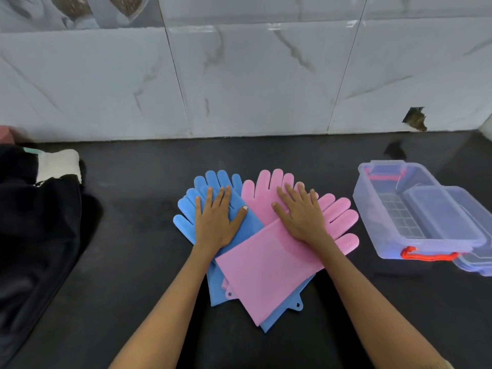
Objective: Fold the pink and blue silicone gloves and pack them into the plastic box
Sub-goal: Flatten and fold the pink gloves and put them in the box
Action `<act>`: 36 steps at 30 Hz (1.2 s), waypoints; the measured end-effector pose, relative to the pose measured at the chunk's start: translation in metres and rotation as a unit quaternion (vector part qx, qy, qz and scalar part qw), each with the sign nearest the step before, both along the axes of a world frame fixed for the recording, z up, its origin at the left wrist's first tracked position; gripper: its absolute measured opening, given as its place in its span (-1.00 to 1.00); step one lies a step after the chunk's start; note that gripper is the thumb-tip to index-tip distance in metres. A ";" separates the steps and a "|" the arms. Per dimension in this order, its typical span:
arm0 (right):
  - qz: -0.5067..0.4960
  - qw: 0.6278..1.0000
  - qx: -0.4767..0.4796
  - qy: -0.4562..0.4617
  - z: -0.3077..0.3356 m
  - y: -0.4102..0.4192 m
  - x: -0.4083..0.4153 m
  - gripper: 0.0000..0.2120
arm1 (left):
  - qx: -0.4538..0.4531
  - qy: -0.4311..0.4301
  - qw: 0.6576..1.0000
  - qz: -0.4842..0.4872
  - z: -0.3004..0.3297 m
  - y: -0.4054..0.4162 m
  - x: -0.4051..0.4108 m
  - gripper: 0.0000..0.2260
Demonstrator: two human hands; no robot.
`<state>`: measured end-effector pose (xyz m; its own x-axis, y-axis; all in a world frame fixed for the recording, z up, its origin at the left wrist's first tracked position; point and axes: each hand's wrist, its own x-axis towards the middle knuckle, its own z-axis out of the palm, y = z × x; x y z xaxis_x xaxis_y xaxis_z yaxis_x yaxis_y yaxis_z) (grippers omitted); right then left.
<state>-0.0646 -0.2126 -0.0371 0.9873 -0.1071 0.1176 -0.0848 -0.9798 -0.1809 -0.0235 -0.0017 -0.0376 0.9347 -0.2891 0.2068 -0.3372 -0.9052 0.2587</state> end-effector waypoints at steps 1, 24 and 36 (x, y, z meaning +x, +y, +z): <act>0.000 1.000 0.004 0.001 -0.001 0.000 -0.001 -0.46 | -0.003 -0.002 1.000 0.002 0.000 0.000 -0.001 -0.35; -0.045 0.997 0.061 0.035 0.014 0.015 -0.044 -0.43 | -0.135 0.013 0.990 0.036 0.011 0.011 -0.038 -0.50; -0.239 0.968 0.064 0.035 0.003 0.034 -0.096 -0.38 | -0.315 0.087 0.921 0.213 0.013 0.018 -0.074 -0.29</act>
<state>-0.1606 -0.1785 -0.0345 0.8267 -0.5626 0.0084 -0.5388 -0.7958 -0.2764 -0.0980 0.0159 -0.0243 0.9704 0.2374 0.0448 0.1096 -0.5977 0.7942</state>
